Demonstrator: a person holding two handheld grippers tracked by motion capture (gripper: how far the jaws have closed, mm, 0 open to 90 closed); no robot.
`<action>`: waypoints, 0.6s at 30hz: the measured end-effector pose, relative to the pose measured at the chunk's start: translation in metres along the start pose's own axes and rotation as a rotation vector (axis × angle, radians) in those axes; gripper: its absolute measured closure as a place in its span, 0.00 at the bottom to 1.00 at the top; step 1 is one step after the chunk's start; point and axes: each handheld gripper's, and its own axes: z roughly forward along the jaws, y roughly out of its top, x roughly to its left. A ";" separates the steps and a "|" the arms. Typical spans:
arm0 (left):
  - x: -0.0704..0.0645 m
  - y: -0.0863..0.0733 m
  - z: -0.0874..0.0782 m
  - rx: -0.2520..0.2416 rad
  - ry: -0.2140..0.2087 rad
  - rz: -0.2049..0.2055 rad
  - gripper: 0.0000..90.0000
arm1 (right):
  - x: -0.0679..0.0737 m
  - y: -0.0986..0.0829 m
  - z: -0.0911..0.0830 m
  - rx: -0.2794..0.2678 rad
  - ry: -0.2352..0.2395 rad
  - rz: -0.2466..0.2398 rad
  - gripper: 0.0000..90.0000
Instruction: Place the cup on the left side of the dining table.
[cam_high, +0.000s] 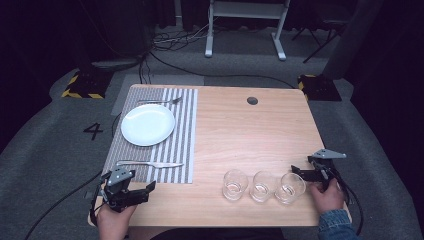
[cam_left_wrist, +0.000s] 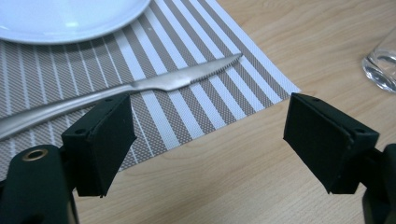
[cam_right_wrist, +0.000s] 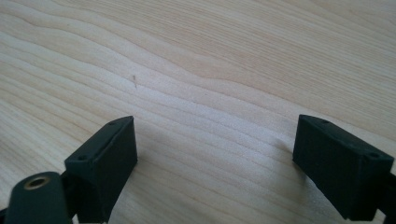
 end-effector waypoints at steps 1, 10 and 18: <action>0.000 0.003 -0.003 -0.009 -0.003 0.000 0.18 | 0.000 0.000 0.000 0.000 0.000 0.000 0.15; -0.010 0.018 -0.022 -0.141 -0.040 -0.016 0.19 | 0.000 0.000 0.000 0.000 0.000 0.000 0.15; -0.008 0.025 -0.041 -0.217 0.016 -0.016 0.19 | 0.000 0.000 0.000 0.000 0.000 0.000 0.15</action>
